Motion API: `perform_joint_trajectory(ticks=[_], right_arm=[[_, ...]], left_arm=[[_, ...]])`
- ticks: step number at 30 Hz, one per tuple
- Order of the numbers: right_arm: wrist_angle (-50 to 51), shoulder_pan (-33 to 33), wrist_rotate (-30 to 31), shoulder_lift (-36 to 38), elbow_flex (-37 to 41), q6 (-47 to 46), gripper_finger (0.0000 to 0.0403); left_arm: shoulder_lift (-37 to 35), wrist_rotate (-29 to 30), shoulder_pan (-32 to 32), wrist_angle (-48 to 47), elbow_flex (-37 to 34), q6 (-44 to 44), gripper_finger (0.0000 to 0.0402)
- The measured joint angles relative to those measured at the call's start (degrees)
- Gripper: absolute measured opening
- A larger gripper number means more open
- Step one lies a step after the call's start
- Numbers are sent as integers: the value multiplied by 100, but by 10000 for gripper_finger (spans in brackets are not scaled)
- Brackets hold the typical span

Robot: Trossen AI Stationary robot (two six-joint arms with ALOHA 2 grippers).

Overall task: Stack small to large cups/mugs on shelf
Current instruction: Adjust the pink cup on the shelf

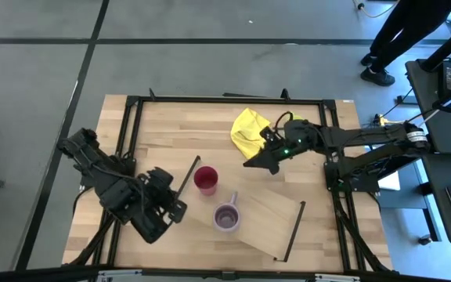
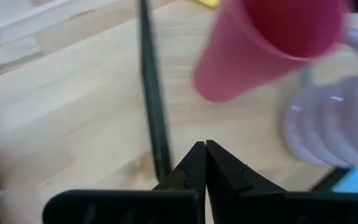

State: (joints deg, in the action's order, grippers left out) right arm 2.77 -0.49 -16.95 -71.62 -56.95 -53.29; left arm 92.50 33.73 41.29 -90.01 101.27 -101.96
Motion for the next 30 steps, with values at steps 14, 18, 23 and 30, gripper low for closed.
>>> perform_joint_trajectory(ticks=[14,18,23,30], right_arm=[[-1844,-733,-1780,-1589,2,-814,1],[-2172,-719,-2066,-1950,2,-1043,1],[-2770,-682,-2180,-2275,-4,-1345,0],[-2878,-652,-2273,-2530,-195,-1395,0]], left_arm=[[-150,351,-261,47,-419,-55,1],[-150,480,-255,49,-419,-52,1],[-150,504,-257,54,-419,-12,0],[-148,607,-257,106,-419,142,0]])
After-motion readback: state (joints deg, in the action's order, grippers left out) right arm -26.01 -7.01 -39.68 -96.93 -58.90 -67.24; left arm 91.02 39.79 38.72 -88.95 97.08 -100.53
